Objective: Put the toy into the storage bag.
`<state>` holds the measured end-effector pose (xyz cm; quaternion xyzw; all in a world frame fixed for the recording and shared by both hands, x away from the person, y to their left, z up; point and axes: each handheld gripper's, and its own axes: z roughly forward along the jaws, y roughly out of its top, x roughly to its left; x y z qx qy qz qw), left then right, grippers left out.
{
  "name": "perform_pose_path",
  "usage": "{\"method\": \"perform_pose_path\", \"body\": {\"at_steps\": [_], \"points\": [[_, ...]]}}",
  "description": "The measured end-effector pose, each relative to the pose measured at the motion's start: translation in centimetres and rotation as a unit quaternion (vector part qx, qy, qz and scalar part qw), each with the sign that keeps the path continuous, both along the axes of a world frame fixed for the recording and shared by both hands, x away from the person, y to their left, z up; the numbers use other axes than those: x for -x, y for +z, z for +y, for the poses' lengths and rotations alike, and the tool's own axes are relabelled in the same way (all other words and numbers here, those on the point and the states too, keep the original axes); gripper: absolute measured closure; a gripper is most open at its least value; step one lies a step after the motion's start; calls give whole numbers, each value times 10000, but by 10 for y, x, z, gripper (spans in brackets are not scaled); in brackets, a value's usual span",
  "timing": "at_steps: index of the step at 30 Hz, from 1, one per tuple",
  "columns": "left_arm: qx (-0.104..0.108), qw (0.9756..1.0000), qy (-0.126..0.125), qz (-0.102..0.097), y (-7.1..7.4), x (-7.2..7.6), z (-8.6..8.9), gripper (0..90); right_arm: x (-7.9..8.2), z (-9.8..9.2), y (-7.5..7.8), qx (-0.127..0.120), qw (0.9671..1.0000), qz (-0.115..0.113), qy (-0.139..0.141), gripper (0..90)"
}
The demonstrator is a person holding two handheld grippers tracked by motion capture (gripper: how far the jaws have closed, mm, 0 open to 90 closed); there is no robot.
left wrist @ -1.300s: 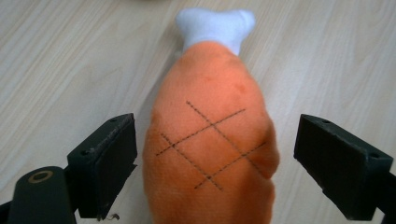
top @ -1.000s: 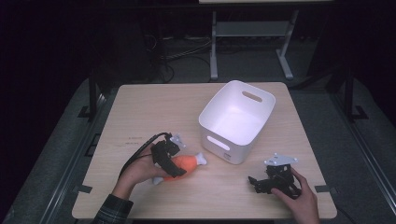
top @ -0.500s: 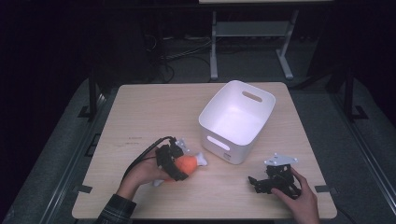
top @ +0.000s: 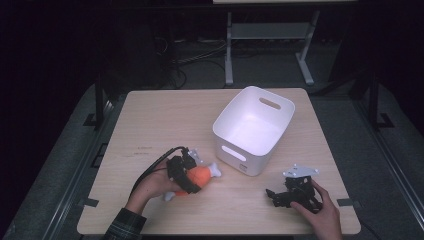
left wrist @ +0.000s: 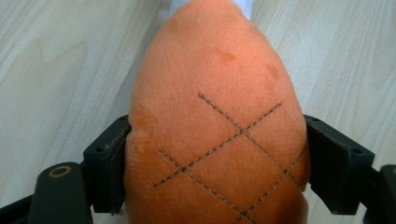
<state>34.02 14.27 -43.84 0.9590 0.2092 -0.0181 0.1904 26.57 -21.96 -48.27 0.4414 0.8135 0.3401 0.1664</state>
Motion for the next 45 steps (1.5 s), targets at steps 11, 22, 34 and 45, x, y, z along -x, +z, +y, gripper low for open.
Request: {"method": "perform_pose_path", "body": {"at_steps": [11,22,34,45], "points": [[78,10000,22,-5,4,0,4,214,0,0,0,0,10000,0,1,0],[411,9991,97,-59,20,3,10,220,0,0,0,-4,10000,3,5,0],[667,9975,158,-165,39,4,19,225,0,0,0,-6,10000,3,3,0],[841,9960,144,-248,60,4,22,227,0,0,0,-6,10000,2,5,0]]}}
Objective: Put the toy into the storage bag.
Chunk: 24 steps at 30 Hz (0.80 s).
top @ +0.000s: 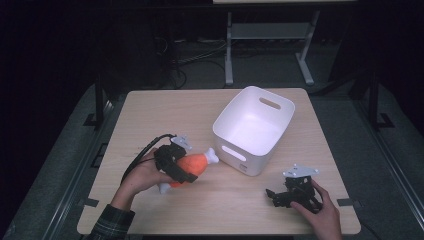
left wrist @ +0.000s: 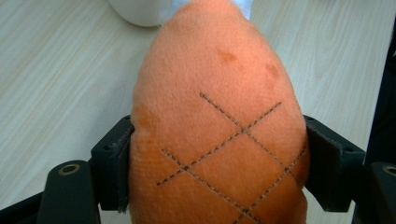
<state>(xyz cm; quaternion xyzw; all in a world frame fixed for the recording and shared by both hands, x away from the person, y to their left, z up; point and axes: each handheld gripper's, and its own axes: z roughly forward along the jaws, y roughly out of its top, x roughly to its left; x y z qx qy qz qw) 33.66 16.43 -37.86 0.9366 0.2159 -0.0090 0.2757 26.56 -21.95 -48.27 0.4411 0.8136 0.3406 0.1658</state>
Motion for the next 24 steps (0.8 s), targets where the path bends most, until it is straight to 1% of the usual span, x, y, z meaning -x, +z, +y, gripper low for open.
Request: {"method": "perform_pose_path", "body": {"at_steps": [6,8,9,10,11,12,14,17,18,19,24], "points": [[67,10000,-3,-32,7,-1,0,228,0,0,0,8,10000,-15,9,0],[111,9999,-12,-64,12,-1,0,228,0,0,0,14,10000,-9,8,0],[111,9999,-12,-64,12,-1,0,228,0,0,0,14,10000,-9,8,0],[143,9999,-25,-85,16,-1,0,228,0,0,0,2,10000,-5,-3,0],[143,9999,-25,-85,16,-1,0,228,0,0,0,7,10000,-12,-3,0],[171,9998,-50,-111,20,-2,0,228,0,0,0,8,10000,-15,0,0],[188,9997,-48,-132,21,-3,0,228,0,0,0,4,10000,-6,-11,0],[196,9997,-80,-148,31,-4,-1,230,0,0,0,3,10000,-4,-14,0],[196,9997,-80,-148,31,-4,-1,230,0,0,0,-1,10000,-8,-17,0],[226,9995,-106,-182,36,-5,-2,230,0,0,0,-2,10000,-7,-13,0],[322,9992,-141,-203,45,-7,-3,231,0,0,0,1,10000,6,-14,0]]}}
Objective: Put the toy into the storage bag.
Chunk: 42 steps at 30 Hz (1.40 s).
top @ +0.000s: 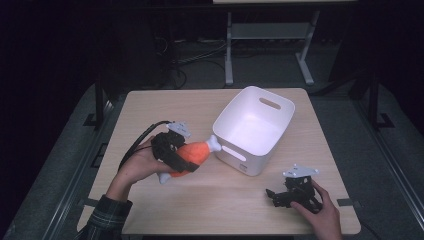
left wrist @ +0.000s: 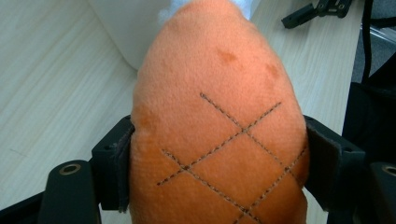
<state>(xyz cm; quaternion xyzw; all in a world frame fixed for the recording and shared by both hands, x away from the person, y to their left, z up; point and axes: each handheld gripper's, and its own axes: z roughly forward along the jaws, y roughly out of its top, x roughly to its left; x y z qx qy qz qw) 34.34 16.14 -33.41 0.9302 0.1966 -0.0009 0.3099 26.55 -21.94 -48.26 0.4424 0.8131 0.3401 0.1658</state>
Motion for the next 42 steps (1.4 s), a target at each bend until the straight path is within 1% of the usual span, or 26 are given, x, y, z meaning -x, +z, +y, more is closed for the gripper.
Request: {"method": "perform_pose_path", "body": {"at_steps": [1,2,12,13,14,16,18,19,21,22,23,24,29,30,31,34,39,41,42], "points": [[0,10000,0,0,0,0,0,231,0,0,0,0,10000,0,0,0],[21,10000,-6,-6,3,-1,-1,231,0,0,0,0,10000,3,-2,0],[46,10000,-28,-81,18,-8,-6,231,0,0,0,-5,10000,4,5,0],[54,9999,-42,-90,22,-10,-7,231,0,0,0,-6,10000,4,2,0],[54,9999,-42,-90,22,-10,-7,231,0,0,0,-6,10000,4,3,0],[68,9999,-29,-112,27,-12,-9,231,0,0,0,-6,10000,4,3,0],[73,9999,-22,-126,29,-13,-10,231,0,0,0,-6,10000,5,1,0],[89,9999,-8,-116,33,-15,-12,231,0,0,0,-6,10000,7,1,0],[101,9999,4,-121,34,-16,-13,231,0,0,0,-2,10000,9,1,0],[133,9998,8,-136,38,-18,-14,231,0,0,0,-7,10000,4,-1,0],[133,9998,8,-136,38,-18,-14,231,0,0,0,-7,10000,4,-1,0],[143,9998,-5,-149,42,-20,-16,232,0,0,0,2,10000,7,0,0],[157,9997,3,-166,50,-26,-20,233,0,0,0,-2,10000,5,4,0],[195,9997,33,-160,53,-31,-21,234,0,0,0,-3,10000,0,0,0],[195,9997,33,-160,53,-31,-21,234,0,0,0,-4,10000,-4,-4,0],[259,9994,96,-197,59,-38,-27,235,0,0,0,-4,10000,4,5,0],[260,9993,136,-214,62,-44,-34,235,0,0,0,-4,10000,1,-2,0],[221,9994,143,-231,63,-47,-37,235,0,0,0,-5,10000,5,-4,0],[259,9993,195,-207,63,-49,-40,235,0,0,0,-4,10000,5,-4,0]]}}
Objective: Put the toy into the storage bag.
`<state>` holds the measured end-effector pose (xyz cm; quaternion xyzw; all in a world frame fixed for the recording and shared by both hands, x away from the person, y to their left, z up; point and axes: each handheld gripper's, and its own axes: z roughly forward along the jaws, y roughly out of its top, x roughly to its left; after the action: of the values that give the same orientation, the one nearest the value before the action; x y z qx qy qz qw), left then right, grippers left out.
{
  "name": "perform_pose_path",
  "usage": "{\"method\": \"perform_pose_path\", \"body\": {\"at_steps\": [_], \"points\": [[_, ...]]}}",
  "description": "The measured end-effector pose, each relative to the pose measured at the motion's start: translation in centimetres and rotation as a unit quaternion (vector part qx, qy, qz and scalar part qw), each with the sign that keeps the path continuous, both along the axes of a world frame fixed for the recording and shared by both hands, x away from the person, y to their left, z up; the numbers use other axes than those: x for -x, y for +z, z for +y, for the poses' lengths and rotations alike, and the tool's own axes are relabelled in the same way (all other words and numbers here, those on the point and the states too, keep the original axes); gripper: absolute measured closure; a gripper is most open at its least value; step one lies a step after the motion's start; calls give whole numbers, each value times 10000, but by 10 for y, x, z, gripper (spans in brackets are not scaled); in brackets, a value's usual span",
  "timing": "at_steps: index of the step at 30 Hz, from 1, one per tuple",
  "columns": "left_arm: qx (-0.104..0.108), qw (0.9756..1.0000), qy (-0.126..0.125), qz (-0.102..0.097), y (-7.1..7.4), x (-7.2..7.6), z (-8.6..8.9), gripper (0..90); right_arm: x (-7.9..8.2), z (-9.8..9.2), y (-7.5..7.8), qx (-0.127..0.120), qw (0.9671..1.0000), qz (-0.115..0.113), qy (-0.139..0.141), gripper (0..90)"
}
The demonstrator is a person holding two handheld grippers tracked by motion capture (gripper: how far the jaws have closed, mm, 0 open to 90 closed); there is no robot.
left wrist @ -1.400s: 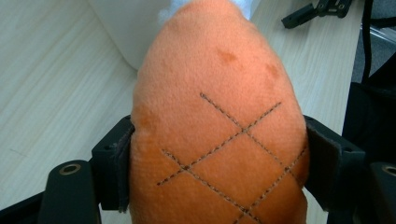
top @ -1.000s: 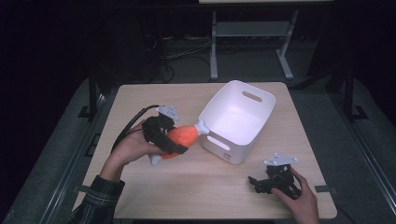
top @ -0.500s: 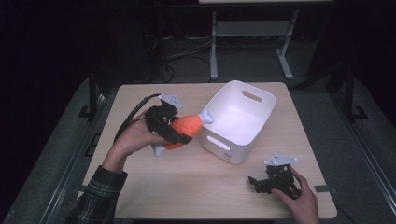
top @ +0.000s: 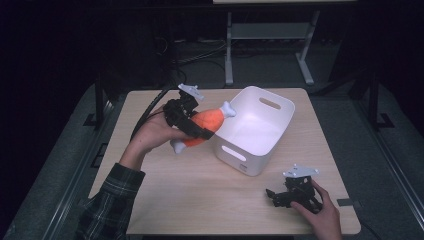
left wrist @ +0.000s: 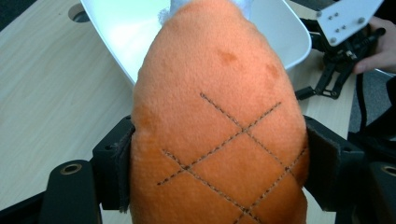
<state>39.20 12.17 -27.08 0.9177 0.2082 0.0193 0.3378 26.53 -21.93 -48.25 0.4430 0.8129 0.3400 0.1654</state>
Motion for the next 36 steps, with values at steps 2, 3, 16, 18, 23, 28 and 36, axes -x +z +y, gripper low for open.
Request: {"method": "perform_pose_path", "body": {"at_steps": [2,3,16,18,23,28,36], "points": [[-61,10000,29,-27,0,-5,-5,234,0,0,0,6,10000,-2,-1,0],[-61,10000,29,-27,0,-5,-5,235,0,0,0,6,10000,-2,-1,0],[-83,9998,162,-82,4,-26,-34,235,0,0,0,1,10000,0,-2,0],[-69,9997,218,-113,5,-29,-40,235,0,0,0,10,10000,-5,3,0],[-105,9994,298,-164,7,-38,-55,235,0,0,0,-4,10000,14,-4,0],[-100,9989,420,-164,6,-48,-71,234,0,0,0,0,10000,7,-2,0],[-81,9979,630,-155,-2,-62,-88,234,0,0,0,-2,10000,7,-2,0]]}}
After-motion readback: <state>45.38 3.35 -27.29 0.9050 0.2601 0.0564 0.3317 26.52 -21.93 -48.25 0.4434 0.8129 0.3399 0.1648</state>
